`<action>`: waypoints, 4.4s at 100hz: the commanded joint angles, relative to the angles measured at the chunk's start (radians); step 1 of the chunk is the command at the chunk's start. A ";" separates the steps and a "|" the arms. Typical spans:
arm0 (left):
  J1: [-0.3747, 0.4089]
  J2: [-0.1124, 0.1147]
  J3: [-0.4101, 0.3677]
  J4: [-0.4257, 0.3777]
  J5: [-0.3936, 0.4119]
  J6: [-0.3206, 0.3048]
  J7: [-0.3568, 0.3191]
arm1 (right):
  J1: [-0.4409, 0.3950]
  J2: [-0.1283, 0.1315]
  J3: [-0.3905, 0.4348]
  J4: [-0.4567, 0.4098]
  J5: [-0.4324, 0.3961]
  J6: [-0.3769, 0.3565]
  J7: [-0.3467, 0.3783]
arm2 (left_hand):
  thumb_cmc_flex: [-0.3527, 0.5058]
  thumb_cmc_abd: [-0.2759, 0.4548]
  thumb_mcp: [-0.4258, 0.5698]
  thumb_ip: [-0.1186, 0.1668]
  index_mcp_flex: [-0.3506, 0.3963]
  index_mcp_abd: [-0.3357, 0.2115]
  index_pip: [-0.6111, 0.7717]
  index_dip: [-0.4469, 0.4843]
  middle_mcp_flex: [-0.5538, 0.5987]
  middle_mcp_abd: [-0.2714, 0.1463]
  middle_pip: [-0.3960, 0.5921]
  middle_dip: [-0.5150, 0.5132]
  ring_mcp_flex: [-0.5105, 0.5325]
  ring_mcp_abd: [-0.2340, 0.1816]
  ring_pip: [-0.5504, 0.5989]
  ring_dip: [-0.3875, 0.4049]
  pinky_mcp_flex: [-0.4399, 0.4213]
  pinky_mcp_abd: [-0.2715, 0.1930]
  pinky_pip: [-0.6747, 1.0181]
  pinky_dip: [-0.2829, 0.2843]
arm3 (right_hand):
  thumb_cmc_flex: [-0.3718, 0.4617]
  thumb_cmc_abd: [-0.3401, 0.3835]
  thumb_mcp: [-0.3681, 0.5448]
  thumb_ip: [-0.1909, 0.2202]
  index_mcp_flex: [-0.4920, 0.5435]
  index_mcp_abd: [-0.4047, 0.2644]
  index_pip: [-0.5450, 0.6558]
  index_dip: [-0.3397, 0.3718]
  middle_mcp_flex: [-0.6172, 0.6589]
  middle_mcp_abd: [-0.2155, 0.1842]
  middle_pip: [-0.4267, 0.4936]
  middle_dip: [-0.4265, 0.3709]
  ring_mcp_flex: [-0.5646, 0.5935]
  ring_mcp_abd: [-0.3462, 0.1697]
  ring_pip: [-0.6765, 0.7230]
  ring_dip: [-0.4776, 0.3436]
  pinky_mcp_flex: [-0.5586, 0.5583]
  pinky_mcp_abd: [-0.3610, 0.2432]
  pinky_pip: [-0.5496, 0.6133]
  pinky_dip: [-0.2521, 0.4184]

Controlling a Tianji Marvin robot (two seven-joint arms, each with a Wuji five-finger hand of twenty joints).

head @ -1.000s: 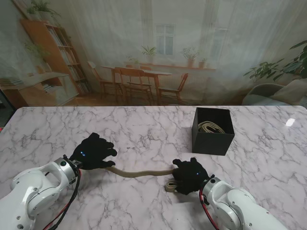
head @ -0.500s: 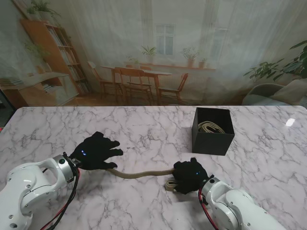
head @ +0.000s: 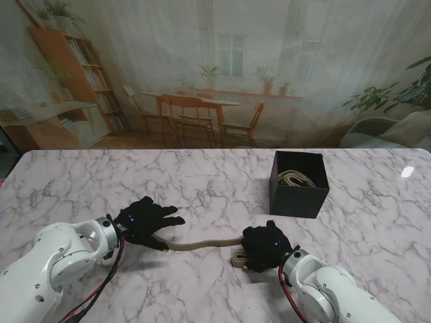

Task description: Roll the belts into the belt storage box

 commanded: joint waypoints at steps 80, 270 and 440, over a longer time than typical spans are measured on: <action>-0.173 0.016 0.233 0.167 -0.021 0.101 -0.093 | -0.009 0.002 -0.005 0.020 -0.020 0.004 -0.023 | 0.367 -0.119 0.067 0.004 0.287 -0.110 0.511 0.339 0.298 -0.030 0.233 0.167 0.159 -0.030 0.108 0.074 0.098 -0.051 0.174 0.029 | 0.093 0.051 0.028 0.007 0.004 -0.105 0.123 0.039 -0.043 -0.014 0.015 0.006 -0.026 -0.014 -0.005 -0.010 -0.030 0.007 0.001 -0.006; 0.226 -0.006 -0.220 -0.110 0.146 0.023 0.054 | 0.052 -0.015 -0.068 0.141 0.058 -0.059 -0.179 | 0.382 -0.072 0.059 0.010 0.328 -0.009 0.424 0.208 0.523 -0.032 0.327 0.440 0.318 0.010 0.269 0.288 0.181 -0.031 0.305 0.062 | 0.293 0.229 0.053 0.141 -0.208 -0.506 -0.418 0.077 0.774 -0.145 0.335 0.209 0.482 -0.104 0.168 0.177 0.190 -0.087 0.160 0.060; 0.214 -0.012 -0.224 -0.192 0.118 -0.076 0.138 | 0.069 0.016 -0.048 0.072 0.058 -0.158 0.096 | 0.171 0.070 -0.010 -0.003 0.317 -0.040 0.269 0.264 0.282 -0.008 0.106 0.119 0.107 0.006 0.034 0.045 0.009 0.049 0.027 -0.001 | 0.120 -0.030 0.239 0.066 -0.173 -0.137 -0.283 0.235 0.432 -0.086 0.020 0.033 0.229 -0.065 0.032 0.055 0.106 -0.215 0.120 -0.011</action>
